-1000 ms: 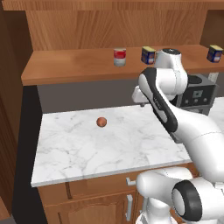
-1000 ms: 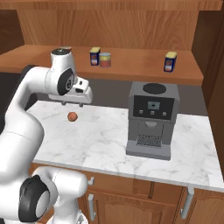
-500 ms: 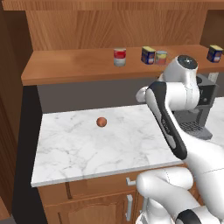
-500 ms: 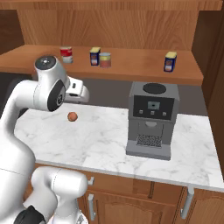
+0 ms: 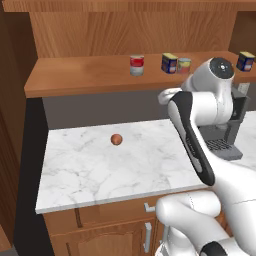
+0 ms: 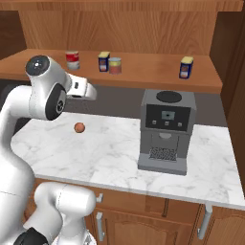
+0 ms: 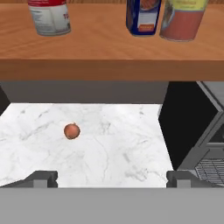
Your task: Stack two cans on top of the other two cans in the cabinet.
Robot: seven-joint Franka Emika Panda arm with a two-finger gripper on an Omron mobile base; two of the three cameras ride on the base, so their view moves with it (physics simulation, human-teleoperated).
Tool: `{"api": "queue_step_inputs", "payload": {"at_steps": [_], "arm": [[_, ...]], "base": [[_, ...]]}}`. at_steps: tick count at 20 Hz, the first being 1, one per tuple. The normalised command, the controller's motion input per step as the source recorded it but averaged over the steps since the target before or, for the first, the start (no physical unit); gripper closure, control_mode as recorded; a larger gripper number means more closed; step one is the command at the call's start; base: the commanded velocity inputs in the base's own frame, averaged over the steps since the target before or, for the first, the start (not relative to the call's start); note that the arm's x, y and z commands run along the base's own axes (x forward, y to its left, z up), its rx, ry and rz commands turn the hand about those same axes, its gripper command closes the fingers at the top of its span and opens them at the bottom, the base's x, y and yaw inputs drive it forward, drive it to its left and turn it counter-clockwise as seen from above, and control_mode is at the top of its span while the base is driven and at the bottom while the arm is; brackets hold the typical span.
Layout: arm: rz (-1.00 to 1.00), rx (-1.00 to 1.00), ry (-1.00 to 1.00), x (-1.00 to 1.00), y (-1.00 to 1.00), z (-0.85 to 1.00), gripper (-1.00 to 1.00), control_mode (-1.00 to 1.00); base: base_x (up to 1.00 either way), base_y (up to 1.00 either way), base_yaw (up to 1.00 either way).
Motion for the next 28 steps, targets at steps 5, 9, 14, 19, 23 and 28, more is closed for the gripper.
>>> {"api": "queue_step_inputs", "payload": {"at_steps": [5,9,14,19,23,28], "arm": [[-0.08,-0.04,0.0,0.1,-0.26,0.46,-1.0,-1.0],[-0.01,-0.03,0.0,0.2,-0.46,0.21,-1.0,-1.0],[0.02,-0.01,-0.07,0.27,-0.42,0.09,-1.0,-1.0],[0.03,0.0,-0.1,0.31,-0.31,0.12,-1.0,-1.0],[0.0,0.0,-0.06,0.39,-0.19,0.11,-1.0,-1.0],[0.0,0.0,-0.02,0.43,-0.15,0.06,-1.0,-1.0]], "base": [[0.0,0.0,0.0],[0.0,0.0,0.0],[0.0,0.0,0.0],[0.0,0.0,0.0],[0.0,0.0,0.0],[0.0,0.0,0.0]]}}
